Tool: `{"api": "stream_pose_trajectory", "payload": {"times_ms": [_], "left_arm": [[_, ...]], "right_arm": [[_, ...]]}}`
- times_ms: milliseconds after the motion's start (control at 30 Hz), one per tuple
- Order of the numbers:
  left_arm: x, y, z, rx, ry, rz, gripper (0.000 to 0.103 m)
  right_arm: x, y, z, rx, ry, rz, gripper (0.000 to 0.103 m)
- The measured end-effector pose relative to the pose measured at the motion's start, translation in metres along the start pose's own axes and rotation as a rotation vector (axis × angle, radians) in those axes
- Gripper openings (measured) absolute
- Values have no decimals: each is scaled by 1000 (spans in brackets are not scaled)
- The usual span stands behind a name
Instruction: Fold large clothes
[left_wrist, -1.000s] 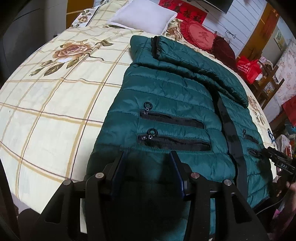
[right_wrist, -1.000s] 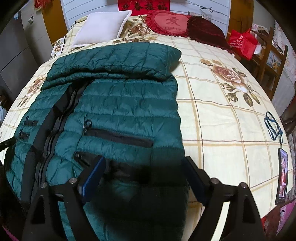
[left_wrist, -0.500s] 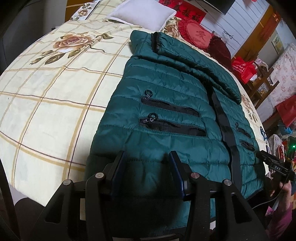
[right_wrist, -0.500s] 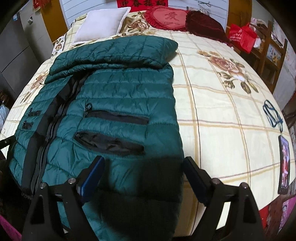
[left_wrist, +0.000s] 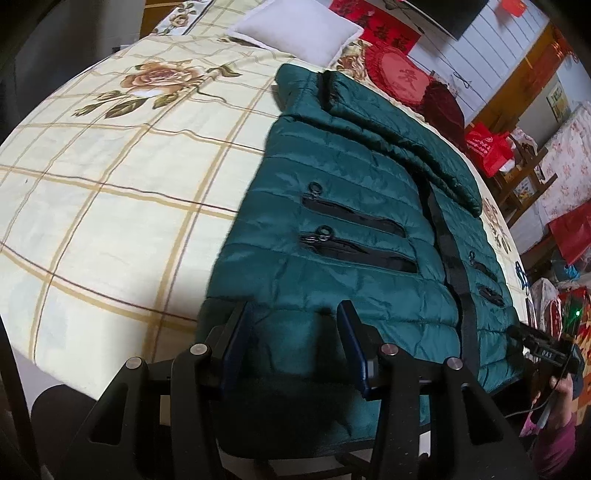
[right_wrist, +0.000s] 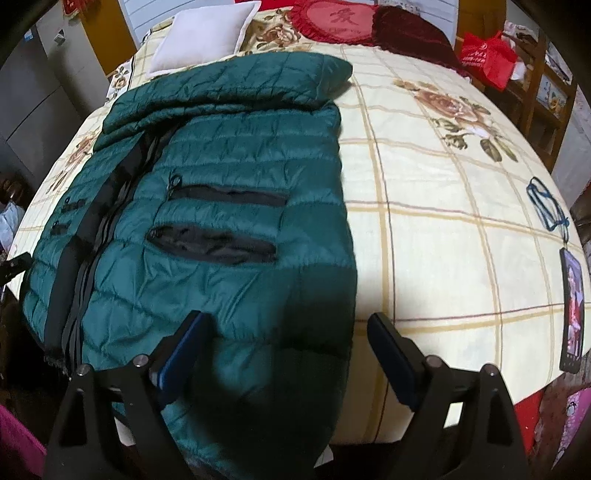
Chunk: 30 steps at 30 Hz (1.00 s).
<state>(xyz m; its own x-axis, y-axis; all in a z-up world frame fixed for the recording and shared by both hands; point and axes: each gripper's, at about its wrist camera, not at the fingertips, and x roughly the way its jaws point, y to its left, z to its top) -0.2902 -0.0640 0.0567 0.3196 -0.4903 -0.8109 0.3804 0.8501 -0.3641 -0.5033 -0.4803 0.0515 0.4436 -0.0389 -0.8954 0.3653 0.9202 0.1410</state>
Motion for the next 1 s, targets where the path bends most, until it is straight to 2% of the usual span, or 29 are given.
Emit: {"api": "stream_pose_trajectory", "payload": {"times_ms": [200,233,300,467,600,700,867,1000], "left_arm": [[-2,19,1,-67,5,1,30],[-2,20,1,-72,6,1,31],[0,24,0,-92,19,-4,40],[7,24,-5,-89,46,-13,41],[12,21,-7,-78,46,-22,51],[15,19,-6,-32,47,6,51],[16,34,-3,-108,61,-6,51],[15,36,-6,-115,36,-16,51]], "right_arm": [[4,-2,-7,10,30,53,93],[5,-3,-8,16,37,68,93],[6,-3,-9,24,46,90,94],[11,0,-13,23,66,141,94],[14,2,-14,21,70,160,95],[14,2,-13,21,70,162,95],[15,2,-12,17,69,164,95],[16,4,-11,17,66,164,96]]}}
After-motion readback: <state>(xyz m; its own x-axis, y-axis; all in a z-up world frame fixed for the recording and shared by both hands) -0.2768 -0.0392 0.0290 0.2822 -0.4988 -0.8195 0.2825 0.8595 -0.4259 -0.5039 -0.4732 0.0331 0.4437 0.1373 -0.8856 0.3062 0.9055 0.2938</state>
